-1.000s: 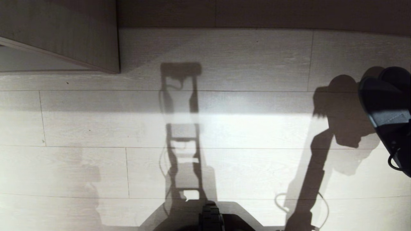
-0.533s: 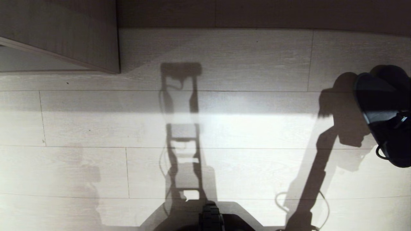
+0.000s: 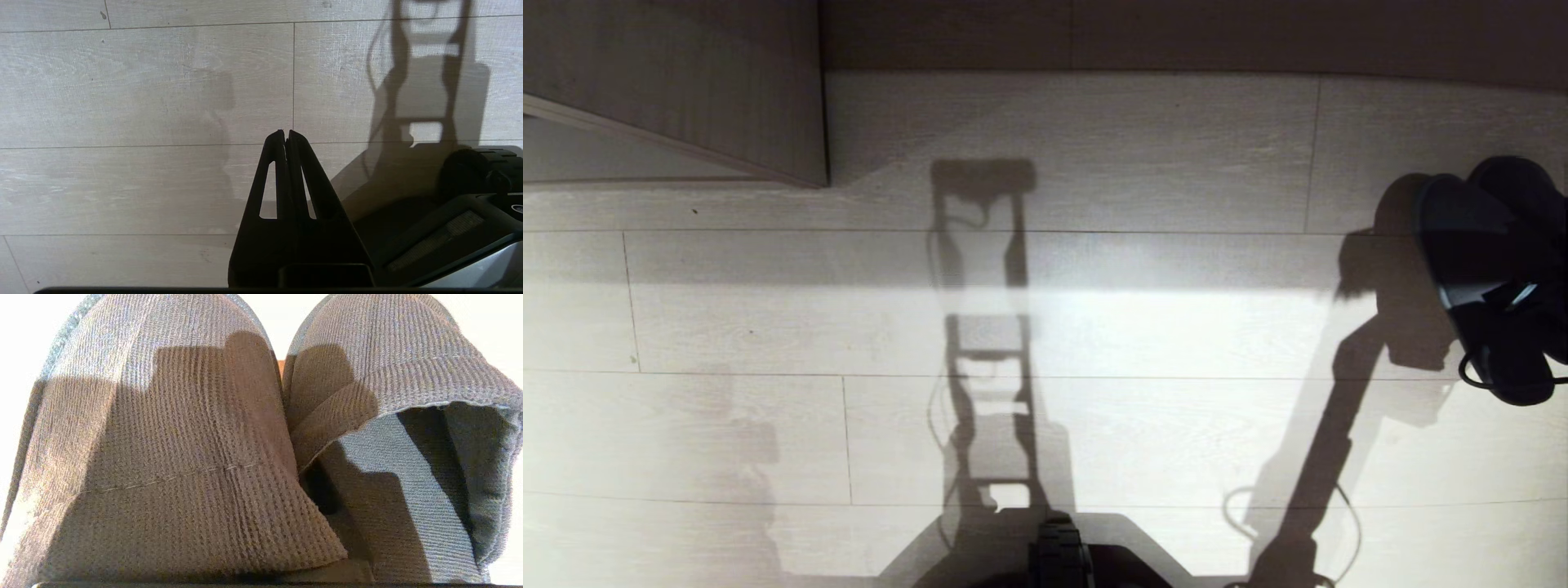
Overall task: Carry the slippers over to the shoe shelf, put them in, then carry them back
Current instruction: Place the slippers on the floor
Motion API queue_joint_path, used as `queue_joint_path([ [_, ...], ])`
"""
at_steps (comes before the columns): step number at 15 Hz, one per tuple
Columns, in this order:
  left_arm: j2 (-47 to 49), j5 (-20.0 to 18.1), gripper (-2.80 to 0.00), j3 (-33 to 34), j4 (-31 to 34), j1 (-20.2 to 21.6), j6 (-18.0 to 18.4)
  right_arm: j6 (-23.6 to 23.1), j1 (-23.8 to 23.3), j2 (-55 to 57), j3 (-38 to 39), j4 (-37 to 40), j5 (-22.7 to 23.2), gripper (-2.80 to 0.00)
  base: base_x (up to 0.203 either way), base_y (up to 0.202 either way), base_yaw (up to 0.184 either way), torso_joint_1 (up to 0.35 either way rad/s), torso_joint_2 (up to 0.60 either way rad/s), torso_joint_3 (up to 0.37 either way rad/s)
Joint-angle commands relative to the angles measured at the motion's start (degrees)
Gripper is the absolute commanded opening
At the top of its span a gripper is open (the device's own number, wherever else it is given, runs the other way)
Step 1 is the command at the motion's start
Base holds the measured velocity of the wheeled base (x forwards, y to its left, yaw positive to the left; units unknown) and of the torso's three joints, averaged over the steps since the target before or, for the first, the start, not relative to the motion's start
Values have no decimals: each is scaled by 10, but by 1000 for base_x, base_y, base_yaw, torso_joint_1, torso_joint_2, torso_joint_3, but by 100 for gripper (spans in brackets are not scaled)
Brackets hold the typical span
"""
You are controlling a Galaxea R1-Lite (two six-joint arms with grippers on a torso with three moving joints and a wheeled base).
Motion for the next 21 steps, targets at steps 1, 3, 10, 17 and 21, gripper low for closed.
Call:
queue_joint_path([
  [1, 0, 0, -280, 0, 0, 0, 0, -1, 1, 9, -1, -5, 4, 0, 0, 0, 0, 0, 0, 0],
  [3, 0, -1, -280, 0, 0, 0, 3, -2, 0, 10, 3, -5, 5, 0, 0, 0, 0, 0, 0, 0],
  [10, 0, 0, -280, 0, 0, 0, -2, -72, -1, 17, 62, 1, 5, 0, 0, 0, 0, 0, 0, 0],
  [17, 0, 0, -280, 0, 0, 0, -5, -109, -6, -30, 175, 8, 34, 0, 0, 0, 0, 0, 0, 0],
  [21, 0, -1, -280, 0, 0, 0, -5, -107, -8, -99, 242, 7, 69, 0, 0, 0, 0, 0, 0, 0],
])
